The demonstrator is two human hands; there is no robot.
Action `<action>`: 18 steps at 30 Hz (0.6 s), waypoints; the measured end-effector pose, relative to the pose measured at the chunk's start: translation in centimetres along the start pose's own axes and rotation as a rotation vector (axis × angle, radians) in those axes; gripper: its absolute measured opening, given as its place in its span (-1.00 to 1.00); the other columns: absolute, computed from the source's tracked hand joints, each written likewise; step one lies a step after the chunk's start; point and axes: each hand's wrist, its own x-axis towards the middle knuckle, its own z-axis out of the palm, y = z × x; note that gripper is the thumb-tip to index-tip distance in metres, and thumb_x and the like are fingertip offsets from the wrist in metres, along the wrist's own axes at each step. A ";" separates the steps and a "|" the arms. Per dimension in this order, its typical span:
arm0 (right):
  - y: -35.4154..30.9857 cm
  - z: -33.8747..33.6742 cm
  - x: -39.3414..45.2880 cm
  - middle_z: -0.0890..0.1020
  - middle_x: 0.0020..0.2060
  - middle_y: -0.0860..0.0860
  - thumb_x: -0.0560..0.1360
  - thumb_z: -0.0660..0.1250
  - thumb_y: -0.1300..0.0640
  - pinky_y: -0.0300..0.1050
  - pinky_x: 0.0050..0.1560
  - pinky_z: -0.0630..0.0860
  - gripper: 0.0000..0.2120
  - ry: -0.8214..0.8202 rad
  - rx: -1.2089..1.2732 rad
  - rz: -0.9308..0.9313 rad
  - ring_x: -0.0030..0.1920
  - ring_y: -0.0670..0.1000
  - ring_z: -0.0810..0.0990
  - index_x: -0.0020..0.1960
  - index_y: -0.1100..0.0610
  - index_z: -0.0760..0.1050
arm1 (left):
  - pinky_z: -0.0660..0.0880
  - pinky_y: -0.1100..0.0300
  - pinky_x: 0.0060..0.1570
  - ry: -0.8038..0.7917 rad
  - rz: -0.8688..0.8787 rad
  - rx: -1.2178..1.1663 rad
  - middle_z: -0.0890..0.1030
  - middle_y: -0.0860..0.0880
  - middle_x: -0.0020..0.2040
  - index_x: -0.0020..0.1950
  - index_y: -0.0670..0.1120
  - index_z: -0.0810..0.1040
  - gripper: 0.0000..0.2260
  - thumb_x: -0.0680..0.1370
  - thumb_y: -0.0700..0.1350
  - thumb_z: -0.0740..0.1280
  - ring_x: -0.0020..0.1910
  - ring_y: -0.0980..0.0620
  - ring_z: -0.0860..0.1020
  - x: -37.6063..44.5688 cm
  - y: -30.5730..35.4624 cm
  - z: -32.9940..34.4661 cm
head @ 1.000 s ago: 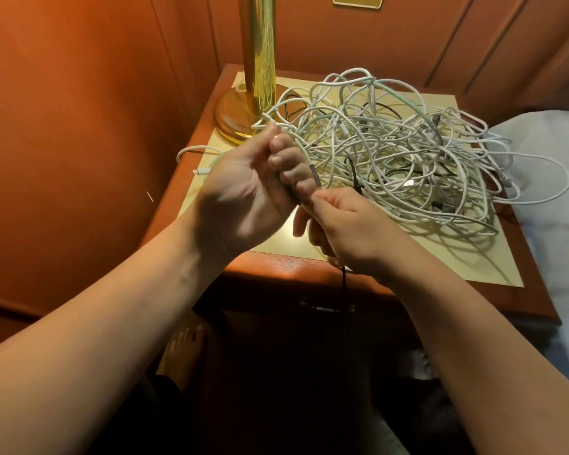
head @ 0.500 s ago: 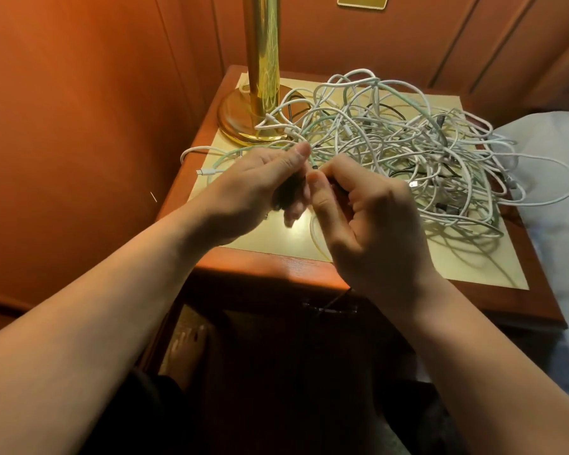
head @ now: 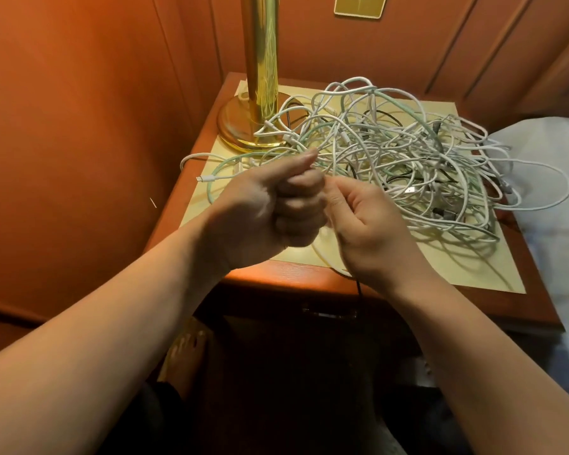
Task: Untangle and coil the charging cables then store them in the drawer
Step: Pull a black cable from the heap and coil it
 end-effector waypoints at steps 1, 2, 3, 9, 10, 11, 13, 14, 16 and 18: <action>0.0 0.1 0.0 0.49 -0.45 -0.06 0.68 0.12 -0.08 0.03 -0.31 0.35 -0.59 -0.043 0.007 0.025 -0.40 -0.07 0.43 -0.22 0.10 0.51 | 0.05 0.18 -0.45 0.049 0.028 -0.070 0.11 0.04 -0.45 -0.34 0.02 0.16 -0.58 0.71 0.07 0.05 -0.47 0.07 0.09 0.1 0.1 0.1; -0.2 0.2 -0.1 0.46 -0.48 -0.08 0.68 0.13 -0.06 0.00 -0.32 0.32 -0.59 -0.084 0.004 0.046 -0.44 -0.10 0.40 -0.26 0.07 0.50 | 0.12 0.20 -0.45 0.111 0.060 -0.143 0.14 0.04 -0.46 -0.35 0.01 0.20 -0.57 0.72 0.08 0.03 -0.47 0.08 0.12 0.0 0.2 0.2; -0.4 0.2 -0.2 0.44 -0.52 -0.08 0.70 0.15 -0.02 -0.04 -0.33 0.30 -0.58 -0.125 -0.005 0.064 -0.47 -0.11 0.39 -0.29 0.05 0.51 | 0.18 0.22 -0.44 0.177 0.099 -0.210 0.18 0.05 -0.46 -0.34 0.00 0.23 -0.56 0.73 0.08 0.02 -0.47 0.09 0.17 0.0 0.4 0.3; -2.1 -0.4 -0.9 0.37 -0.63 -0.07 0.62 0.26 0.08 -0.03 -0.42 0.29 -0.58 -0.178 -0.037 0.073 -0.53 -0.07 0.36 -0.39 0.18 0.53 | 0.43 0.26 -0.31 0.436 0.323 -0.218 0.37 0.03 -0.34 -0.17 -0.07 0.36 -0.66 0.76 -0.04 0.01 -0.39 0.10 0.36 0.2 1.2 -0.2; -2.3 -0.4 -0.9 0.38 -0.61 -0.02 0.56 0.24 0.05 0.06 -0.41 0.33 -0.59 -0.158 -0.051 0.050 -0.52 -0.02 0.36 -0.40 0.20 0.52 | 0.48 0.25 -0.29 0.474 0.333 -0.141 0.40 0.02 -0.33 -0.15 -0.08 0.39 -0.66 0.76 -0.04 0.01 -0.38 0.10 0.39 0.3 1.2 -0.3; -2.6 -0.5 -1.0 0.39 -0.59 0.05 0.49 0.22 0.03 0.11 -0.40 0.35 -0.61 -0.138 -0.072 0.028 -0.50 0.06 0.39 -0.42 0.23 0.51 | 0.52 0.24 -0.27 0.507 0.338 -0.039 0.42 0.01 -0.32 -0.12 -0.09 0.41 -0.66 0.77 -0.04 0.02 -0.37 0.10 0.42 0.3 1.1 -0.4; -2.7 -0.5 -1.1 0.41 -0.55 0.14 0.44 0.19 0.01 0.14 -0.42 0.34 -0.60 -0.088 -0.089 -0.016 -0.47 0.16 0.41 -0.44 0.25 0.47 | 0.55 0.21 -0.24 0.540 0.348 0.293 0.47 -0.01 -0.31 -0.09 -0.13 0.45 -0.67 0.77 -0.05 0.04 -0.34 0.09 0.48 0.0 1.0 -0.9; -2.8 -0.6 -1.1 0.40 -0.54 0.16 0.44 0.19 -0.01 0.14 -0.43 0.33 -0.60 -0.055 -0.080 -0.039 -0.47 0.16 0.41 -0.44 0.25 0.46 | 0.55 0.20 -0.22 0.548 0.345 0.521 0.50 -0.01 -0.30 -0.07 -0.14 0.48 -0.67 0.77 -0.08 0.04 -0.32 0.09 0.50 -0.2 1.0 -1.3; -2.8 -1.0 -1.1 0.40 -0.53 0.15 0.47 0.18 -0.02 0.13 -0.41 0.33 -0.60 0.028 -0.029 -0.083 -0.45 0.15 0.40 -0.41 0.24 0.43 | 0.51 0.23 -0.21 0.537 0.289 0.924 0.54 -0.01 -0.27 -0.06 -0.17 0.52 -0.68 0.76 -0.12 0.07 -0.28 0.11 0.51 -0.6 1.2 -1.9; -2.6 -1.4 -1.0 0.42 -0.48 0.12 0.57 0.19 0.03 0.12 -0.36 0.33 -0.62 0.104 0.033 -0.109 -0.41 0.11 0.40 -0.34 0.22 0.42 | 0.48 0.28 -0.22 0.465 0.167 1.040 0.56 -0.03 -0.29 -0.08 -0.19 0.54 -0.66 0.76 -0.11 0.08 -0.30 0.10 0.52 -1.0 1.3 -2.0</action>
